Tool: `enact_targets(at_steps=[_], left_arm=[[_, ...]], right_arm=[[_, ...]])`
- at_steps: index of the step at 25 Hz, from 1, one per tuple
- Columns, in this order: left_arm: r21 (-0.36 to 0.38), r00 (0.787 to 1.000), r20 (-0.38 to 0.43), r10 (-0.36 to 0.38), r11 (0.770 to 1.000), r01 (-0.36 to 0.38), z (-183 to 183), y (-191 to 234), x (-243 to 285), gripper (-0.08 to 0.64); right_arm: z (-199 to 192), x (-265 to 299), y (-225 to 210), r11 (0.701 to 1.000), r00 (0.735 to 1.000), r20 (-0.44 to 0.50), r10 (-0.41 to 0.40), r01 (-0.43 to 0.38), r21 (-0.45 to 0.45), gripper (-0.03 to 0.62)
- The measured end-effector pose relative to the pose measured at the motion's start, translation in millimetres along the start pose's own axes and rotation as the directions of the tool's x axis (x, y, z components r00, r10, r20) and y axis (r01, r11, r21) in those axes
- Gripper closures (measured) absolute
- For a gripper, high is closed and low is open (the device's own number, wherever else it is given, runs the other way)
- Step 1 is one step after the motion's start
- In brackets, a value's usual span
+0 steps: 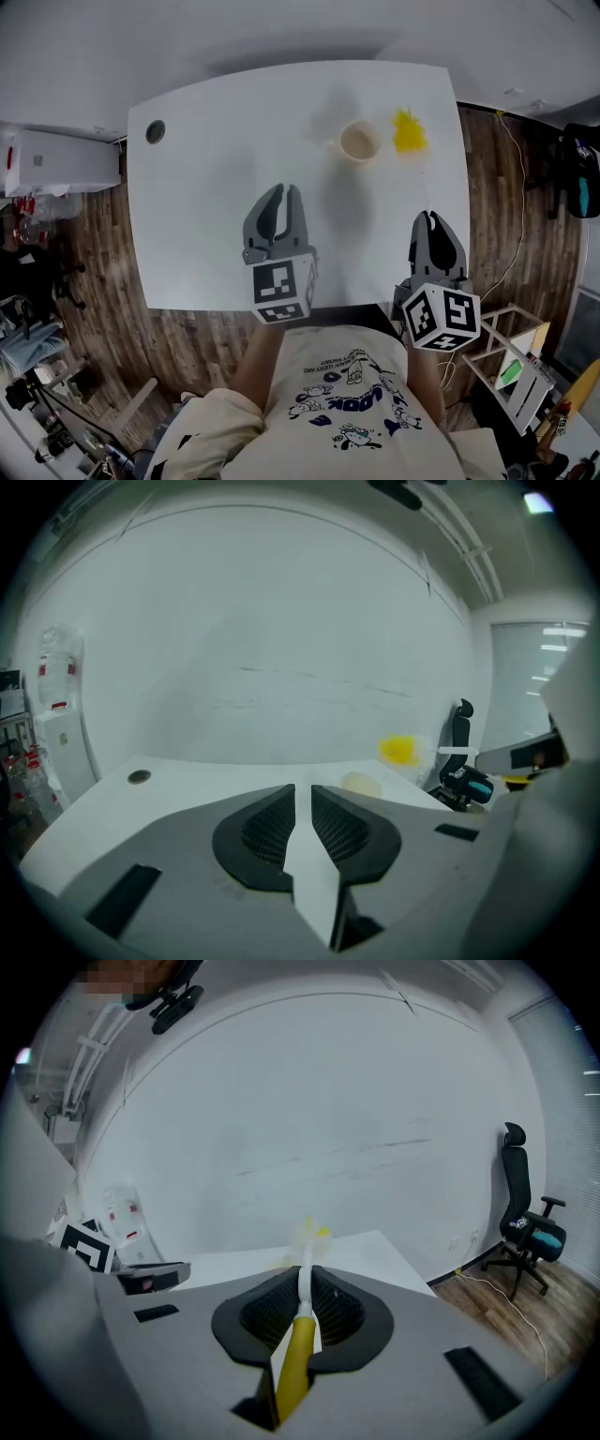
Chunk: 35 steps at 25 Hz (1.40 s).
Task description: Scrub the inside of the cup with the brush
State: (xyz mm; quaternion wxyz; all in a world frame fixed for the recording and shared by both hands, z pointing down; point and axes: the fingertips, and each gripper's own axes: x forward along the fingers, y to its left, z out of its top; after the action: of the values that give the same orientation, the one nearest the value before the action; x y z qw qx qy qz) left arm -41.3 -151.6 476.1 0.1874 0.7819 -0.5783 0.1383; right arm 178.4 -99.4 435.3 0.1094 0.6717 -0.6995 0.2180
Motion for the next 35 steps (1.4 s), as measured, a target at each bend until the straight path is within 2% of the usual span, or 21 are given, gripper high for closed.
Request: enact_targets(at_steps=[17, 21, 35], left_arm=[[0.022, 0.998, -0.043, -0.054, 0.998, 0.054, -15, -8, 62, 0.518], [0.019, 0.996, -0.059, -0.065, 0.998, 0.067, -21, -14, 75, 0.462], [0.058, 0.989, -0.119, -0.087, 0.994, 0.095, -47, -22, 121, 0.462]], right_arm=[[-13, 12, -10, 0.999, 0.999, -0.038, -0.038, 0.04, 0.034, 0.545], [-15, 19, -15, 0.999, 0.998, -0.049, -0.036, 0.037, 0.031, 0.545], [-27, 36, -23, 0.997, 0.995, -0.083, -0.059, 0.063, 0.049, 0.545]])
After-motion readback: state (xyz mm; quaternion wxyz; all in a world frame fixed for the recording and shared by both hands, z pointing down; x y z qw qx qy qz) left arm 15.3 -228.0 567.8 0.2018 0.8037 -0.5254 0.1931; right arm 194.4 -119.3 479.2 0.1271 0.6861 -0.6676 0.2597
